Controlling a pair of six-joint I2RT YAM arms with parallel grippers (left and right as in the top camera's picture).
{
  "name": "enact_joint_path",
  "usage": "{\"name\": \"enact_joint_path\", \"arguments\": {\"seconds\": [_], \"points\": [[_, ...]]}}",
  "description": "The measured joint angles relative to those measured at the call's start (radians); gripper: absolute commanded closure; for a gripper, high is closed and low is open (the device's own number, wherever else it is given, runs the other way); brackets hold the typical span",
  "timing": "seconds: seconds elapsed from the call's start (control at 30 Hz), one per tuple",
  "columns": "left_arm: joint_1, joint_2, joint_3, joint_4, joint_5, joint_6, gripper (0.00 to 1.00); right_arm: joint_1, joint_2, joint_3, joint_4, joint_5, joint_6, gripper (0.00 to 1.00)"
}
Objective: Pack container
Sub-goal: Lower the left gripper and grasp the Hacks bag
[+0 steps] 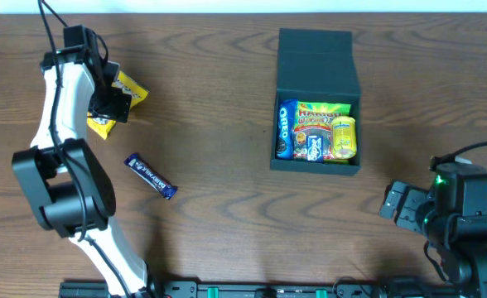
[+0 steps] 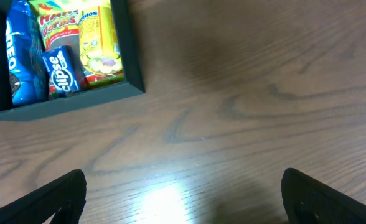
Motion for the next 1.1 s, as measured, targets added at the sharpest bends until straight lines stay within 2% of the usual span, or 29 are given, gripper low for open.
{"name": "enact_joint_path", "arguments": {"seconds": [1.1], "points": [[0.040,0.154,0.000,0.213,0.112,0.069,0.05,0.000,0.000,0.000,0.022,0.000,0.002,0.01]]}}
